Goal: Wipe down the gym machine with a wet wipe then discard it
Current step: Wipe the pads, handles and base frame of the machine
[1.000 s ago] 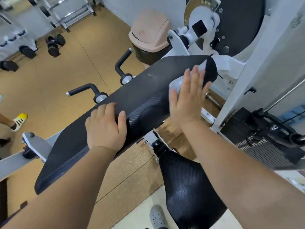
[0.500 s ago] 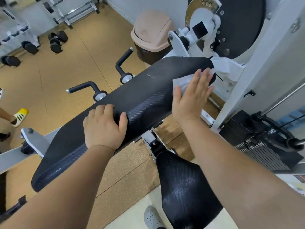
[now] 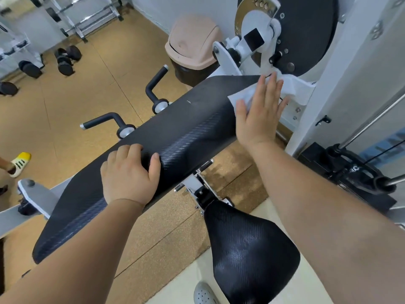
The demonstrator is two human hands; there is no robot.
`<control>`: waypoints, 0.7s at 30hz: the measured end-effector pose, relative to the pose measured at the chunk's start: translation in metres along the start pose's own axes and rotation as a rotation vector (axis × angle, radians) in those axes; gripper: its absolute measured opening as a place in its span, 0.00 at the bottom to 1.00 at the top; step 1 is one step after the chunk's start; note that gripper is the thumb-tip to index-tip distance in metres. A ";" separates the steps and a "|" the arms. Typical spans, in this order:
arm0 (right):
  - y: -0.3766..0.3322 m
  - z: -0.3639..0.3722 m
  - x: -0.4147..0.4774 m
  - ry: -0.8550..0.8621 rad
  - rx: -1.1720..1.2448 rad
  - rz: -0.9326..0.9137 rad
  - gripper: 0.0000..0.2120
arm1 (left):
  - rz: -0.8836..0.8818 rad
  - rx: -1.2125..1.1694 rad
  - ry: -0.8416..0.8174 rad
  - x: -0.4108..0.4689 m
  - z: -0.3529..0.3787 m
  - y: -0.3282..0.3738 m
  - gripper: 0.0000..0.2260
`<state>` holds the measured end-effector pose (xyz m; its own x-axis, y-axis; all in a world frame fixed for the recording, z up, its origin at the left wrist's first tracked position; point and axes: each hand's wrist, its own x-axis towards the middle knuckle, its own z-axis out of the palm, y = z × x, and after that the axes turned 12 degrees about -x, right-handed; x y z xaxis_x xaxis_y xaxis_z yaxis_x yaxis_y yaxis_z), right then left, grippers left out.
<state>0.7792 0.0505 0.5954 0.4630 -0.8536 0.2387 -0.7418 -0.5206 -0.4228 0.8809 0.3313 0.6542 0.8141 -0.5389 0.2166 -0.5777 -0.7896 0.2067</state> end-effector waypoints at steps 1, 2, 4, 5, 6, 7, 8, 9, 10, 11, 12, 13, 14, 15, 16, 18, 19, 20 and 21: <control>-0.010 0.002 -0.010 -0.017 0.055 0.058 0.38 | 0.002 -0.002 0.001 0.000 0.000 0.000 0.27; -0.023 0.003 -0.026 -0.043 0.102 0.087 0.39 | 0.004 -0.003 0.001 0.000 0.000 0.000 0.27; -0.049 0.010 -0.069 -0.106 0.171 0.051 0.40 | 0.009 -0.007 -0.001 0.000 0.000 0.000 0.26; -0.061 0.013 -0.091 -0.130 0.206 0.014 0.40 | 0.009 -0.009 -0.005 0.000 0.000 0.000 0.26; -0.070 0.017 -0.107 -0.135 0.237 -0.006 0.40 | 0.009 -0.008 -0.011 0.000 0.000 0.000 0.26; -0.075 0.020 -0.116 -0.125 0.257 -0.001 0.41 | 0.007 -0.007 -0.016 0.001 0.000 -0.001 0.26; -0.076 0.023 -0.114 -0.115 0.276 0.032 0.42 | 0.005 -0.008 -0.018 0.001 0.000 -0.001 0.26; -0.074 0.023 -0.104 -0.117 0.301 0.095 0.43 | 0.004 -0.013 -0.017 0.001 0.000 -0.001 0.25; -0.070 0.020 -0.088 -0.125 0.341 0.186 0.43 | 0.005 -0.018 -0.014 0.001 0.000 -0.001 0.25; -0.065 0.014 -0.069 -0.120 0.390 0.293 0.44 | 0.008 -0.023 -0.010 0.001 0.000 -0.001 0.24; -0.057 0.008 -0.047 -0.105 0.449 0.400 0.44 | 0.011 -0.026 -0.005 0.001 -0.001 -0.001 0.24; -0.049 0.003 -0.028 -0.091 0.518 0.490 0.43 | 0.013 -0.030 -0.004 0.000 0.000 -0.001 0.24; -0.041 -0.002 -0.012 -0.083 0.594 0.562 0.43 | 0.014 -0.034 -0.005 0.000 0.000 -0.001 0.24; -0.036 -0.006 -0.001 -0.081 0.664 0.615 0.42 | 0.016 -0.039 -0.007 0.000 0.000 -0.001 0.23; -0.034 -0.007 0.003 -0.087 0.705 0.638 0.42 | 0.017 -0.045 -0.009 0.000 0.000 -0.001 0.23; -0.042 -0.005 -0.007 -0.100 0.611 0.582 0.41 | 0.023 -0.054 -0.011 0.000 -0.001 -0.002 0.24; -0.049 -0.002 -0.021 -0.091 0.503 0.493 0.40 | 0.027 -0.053 -0.016 0.000 -0.001 -0.002 0.24; -0.056 0.003 -0.039 -0.079 0.403 0.359 0.39 | 0.032 -0.051 -0.020 0.000 -0.002 -0.002 0.24; -0.061 0.008 -0.060 -0.064 0.309 0.185 0.39 | 0.037 -0.051 -0.024 0.000 -0.002 -0.002 0.24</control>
<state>0.8001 0.1336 0.6000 0.3715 -0.9248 0.0821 -0.6385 -0.3187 -0.7005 0.8823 0.3335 0.6555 0.7929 -0.5747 0.2026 -0.6093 -0.7532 0.2479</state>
